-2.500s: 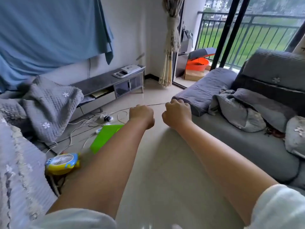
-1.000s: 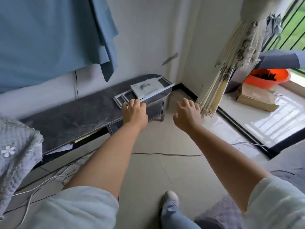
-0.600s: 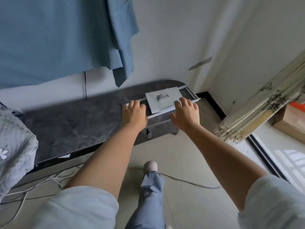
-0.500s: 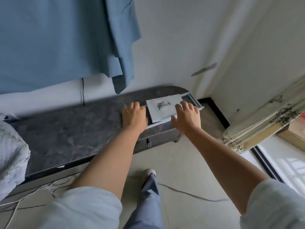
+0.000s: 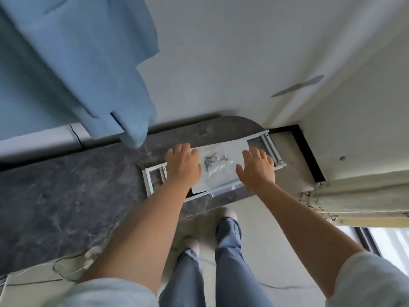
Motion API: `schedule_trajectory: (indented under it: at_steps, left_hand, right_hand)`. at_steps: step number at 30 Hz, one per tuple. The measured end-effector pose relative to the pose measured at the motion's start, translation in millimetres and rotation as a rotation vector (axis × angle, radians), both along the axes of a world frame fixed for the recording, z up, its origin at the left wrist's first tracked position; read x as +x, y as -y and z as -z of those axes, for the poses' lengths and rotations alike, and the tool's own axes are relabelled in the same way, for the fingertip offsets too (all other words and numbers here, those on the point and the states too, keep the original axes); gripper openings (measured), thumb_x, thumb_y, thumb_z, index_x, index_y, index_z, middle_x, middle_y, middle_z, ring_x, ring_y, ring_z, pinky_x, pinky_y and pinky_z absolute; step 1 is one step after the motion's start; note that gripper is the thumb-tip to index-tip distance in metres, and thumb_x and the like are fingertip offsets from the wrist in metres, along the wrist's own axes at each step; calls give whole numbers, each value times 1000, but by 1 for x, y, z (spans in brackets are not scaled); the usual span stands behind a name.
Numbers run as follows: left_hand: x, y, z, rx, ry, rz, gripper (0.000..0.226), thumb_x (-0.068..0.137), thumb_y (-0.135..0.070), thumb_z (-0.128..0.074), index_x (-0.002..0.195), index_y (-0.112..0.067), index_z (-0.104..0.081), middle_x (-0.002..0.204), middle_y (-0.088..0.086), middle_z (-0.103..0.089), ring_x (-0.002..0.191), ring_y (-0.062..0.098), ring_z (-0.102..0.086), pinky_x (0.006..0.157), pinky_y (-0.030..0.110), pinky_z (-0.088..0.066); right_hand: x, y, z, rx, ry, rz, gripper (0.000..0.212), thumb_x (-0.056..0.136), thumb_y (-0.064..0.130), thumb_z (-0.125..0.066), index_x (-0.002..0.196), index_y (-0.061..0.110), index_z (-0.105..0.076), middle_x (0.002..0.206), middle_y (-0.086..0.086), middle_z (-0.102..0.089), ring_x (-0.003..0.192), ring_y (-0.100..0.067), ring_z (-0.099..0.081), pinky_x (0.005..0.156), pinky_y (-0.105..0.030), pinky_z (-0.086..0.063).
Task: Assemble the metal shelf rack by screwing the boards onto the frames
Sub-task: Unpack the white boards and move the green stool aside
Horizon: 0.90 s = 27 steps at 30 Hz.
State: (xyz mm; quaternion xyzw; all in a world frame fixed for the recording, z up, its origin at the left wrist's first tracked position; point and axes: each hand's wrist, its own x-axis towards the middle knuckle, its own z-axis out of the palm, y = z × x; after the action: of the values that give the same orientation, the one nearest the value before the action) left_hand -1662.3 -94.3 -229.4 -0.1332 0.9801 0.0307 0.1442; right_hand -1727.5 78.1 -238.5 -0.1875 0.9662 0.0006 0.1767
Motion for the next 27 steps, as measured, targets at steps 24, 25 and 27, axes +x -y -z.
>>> schedule_trajectory:
  at_steps: [24, 25, 27]
  left_hand:
    - [-79, -20, 261, 67, -159, -217, 59, 69, -19, -72, 121, 0, -52, 121, 27, -56, 110, 41, -57, 86, 47, -49]
    - [-74, -21, 262, 63, -199, -165, 56, 68, -18, -67, 119, -2, -51, 122, 27, -55, 110, 41, -56, 86, 49, -48]
    - [-61, -31, 261, 102, -304, 20, 49, 66, -15, -62, 113, -5, -48, 122, 24, -53, 109, 38, -52, 86, 46, -47]
  right_hand:
    - [-93, -26, 218, -12, 201, -17, 54, 92, 27, -46, 142, 15, -28, 150, -6, -25, 138, -24, -21, 116, -44, -7]
    - [-93, -30, 217, -2, 203, -36, 53, 92, 22, -46, 142, 15, -29, 150, -6, -24, 139, -25, -20, 115, -44, -6]
    - [-92, -40, 215, 5, 232, -127, 53, 90, 14, -47, 141, 14, -32, 151, -7, -23, 140, -25, -17, 115, -45, -5]
